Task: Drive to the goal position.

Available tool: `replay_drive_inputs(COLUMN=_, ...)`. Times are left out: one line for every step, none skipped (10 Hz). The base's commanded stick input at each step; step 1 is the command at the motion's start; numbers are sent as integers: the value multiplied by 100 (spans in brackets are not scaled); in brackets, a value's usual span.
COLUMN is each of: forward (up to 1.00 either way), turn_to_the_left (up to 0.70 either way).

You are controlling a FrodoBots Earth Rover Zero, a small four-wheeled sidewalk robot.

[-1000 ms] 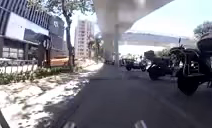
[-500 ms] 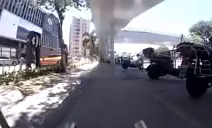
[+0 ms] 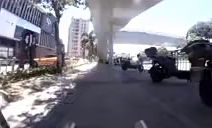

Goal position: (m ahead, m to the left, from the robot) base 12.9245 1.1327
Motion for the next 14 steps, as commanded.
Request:
replay_drive_inputs(forward=70, turn_to_the_left=0)
replay_drive_inputs(forward=70, turn_to_the_left=0)
replay_drive_inputs(forward=70, turn_to_the_left=0)
replay_drive_inputs(forward=70, turn_to_the_left=0)
replay_drive_inputs(forward=70, turn_to_the_left=0)
replay_drive_inputs(forward=70, turn_to_the_left=0)
replay_drive_inputs(forward=70, turn_to_the_left=0)
replay_drive_inputs(forward=70, turn_to_the_left=0)
replay_drive_inputs(forward=70, turn_to_the_left=0)
replay_drive_inputs(forward=70, turn_to_the_left=0)
replay_drive_inputs(forward=70, turn_to_the_left=7)
replay_drive_inputs(forward=70, turn_to_the_left=14)
replay_drive_inputs(forward=70, turn_to_the_left=14)
replay_drive_inputs(forward=70, turn_to_the_left=7)
